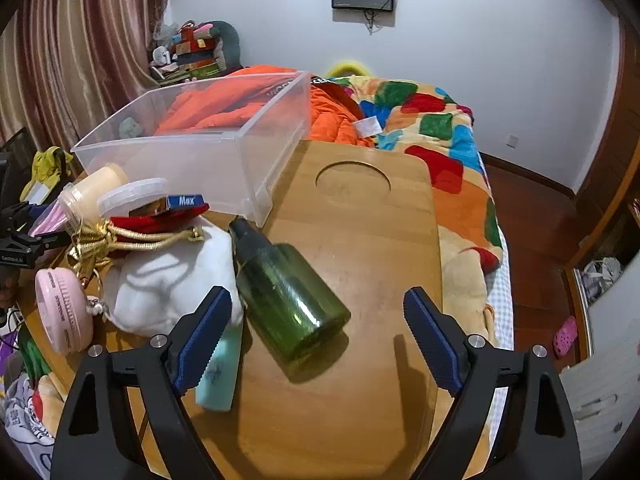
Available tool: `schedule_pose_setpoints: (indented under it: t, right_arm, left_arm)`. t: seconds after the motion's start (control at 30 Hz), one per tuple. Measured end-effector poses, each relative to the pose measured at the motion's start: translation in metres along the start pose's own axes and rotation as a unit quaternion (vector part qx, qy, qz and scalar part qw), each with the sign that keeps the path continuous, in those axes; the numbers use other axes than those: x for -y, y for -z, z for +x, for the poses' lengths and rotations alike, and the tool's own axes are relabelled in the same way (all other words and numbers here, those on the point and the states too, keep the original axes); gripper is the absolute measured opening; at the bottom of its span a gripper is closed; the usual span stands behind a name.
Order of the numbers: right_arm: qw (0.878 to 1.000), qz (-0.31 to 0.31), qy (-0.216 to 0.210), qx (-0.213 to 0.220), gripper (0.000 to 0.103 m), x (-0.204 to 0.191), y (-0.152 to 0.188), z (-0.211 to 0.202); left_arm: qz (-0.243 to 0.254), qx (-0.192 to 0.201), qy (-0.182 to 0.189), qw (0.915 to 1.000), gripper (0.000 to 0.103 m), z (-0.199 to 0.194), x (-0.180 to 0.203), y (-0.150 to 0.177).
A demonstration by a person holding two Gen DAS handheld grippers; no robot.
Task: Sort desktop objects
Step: 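Grasp the bagged pink rope with the left tool while the right tool grasps the green bottle, then carry the pink rope and green bottle up toward the clear plastic box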
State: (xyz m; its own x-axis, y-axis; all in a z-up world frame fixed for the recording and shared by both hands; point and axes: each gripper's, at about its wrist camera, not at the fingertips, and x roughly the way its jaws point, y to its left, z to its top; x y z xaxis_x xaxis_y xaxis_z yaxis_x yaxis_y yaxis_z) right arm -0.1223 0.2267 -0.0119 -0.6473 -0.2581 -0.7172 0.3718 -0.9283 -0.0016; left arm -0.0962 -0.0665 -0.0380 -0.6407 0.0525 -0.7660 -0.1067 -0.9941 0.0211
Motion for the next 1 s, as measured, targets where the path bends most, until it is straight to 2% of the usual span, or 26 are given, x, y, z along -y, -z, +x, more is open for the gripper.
schedule_pose_setpoints:
  t: [0.13, 0.17, 0.2, 0.27, 0.33, 0.4, 0.43, 0.53, 0.67, 0.8, 1.0]
  right_arm:
    - [1.0, -0.017, -0.005, -0.003, 0.084, -0.001, -0.007, 0.01]
    - [1.0, -0.021, -0.007, -0.006, 0.082, -0.002, -0.009, 0.013]
    - [1.0, -0.025, -0.011, -0.008, 0.073, -0.003, -0.01, 0.016]
    - [0.999, -0.032, -0.019, -0.018, 0.066, -0.005, -0.013, 0.023]
    - [0.999, -0.034, -0.021, -0.019, 0.065, -0.006, -0.014, 0.026]
    - [0.999, -0.039, -0.018, -0.021, 0.054, -0.007, -0.015, 0.028]
    - [0.999, -0.042, -0.016, -0.024, 0.054, -0.008, -0.015, 0.029]
    - [0.998, -0.049, -0.009, -0.024, 0.054, -0.01, -0.013, 0.028]
    - [0.998, -0.056, 0.003, -0.029, 0.044, -0.011, -0.012, 0.024]
    - [0.998, -0.059, 0.017, -0.026, 0.041, -0.013, -0.01, 0.018]
    - [0.998, -0.054, 0.026, -0.007, 0.039, -0.011, -0.008, 0.0]
  left_arm:
    - [0.001, 0.0, 0.0, 1.0, 0.103, 0.0, 0.0, -0.001]
    - [0.0, 0.0, -0.001, 1.0, 0.103, 0.0, 0.0, 0.0]
    - [-0.001, 0.0, -0.002, 1.0, 0.103, 0.0, 0.001, -0.001]
    - [-0.005, 0.0, -0.004, 1.0, 0.103, 0.0, 0.0, -0.002]
    - [-0.009, 0.003, -0.008, 0.9999, 0.103, -0.001, 0.001, -0.001]
    - [-0.011, 0.006, -0.011, 0.9999, 0.103, 0.0, 0.001, 0.0]
    - [-0.011, 0.009, -0.01, 0.9999, 0.102, -0.001, 0.001, 0.001]
    - [-0.01, 0.014, -0.009, 0.9998, 0.097, -0.003, 0.002, 0.001]
    - [0.004, 0.019, -0.001, 0.9998, 0.072, -0.009, 0.009, 0.001]
    - [0.003, 0.023, -0.004, 0.9997, 0.066, -0.01, 0.011, 0.002]
    - [0.001, 0.027, -0.01, 0.9996, 0.062, -0.016, 0.01, 0.007]
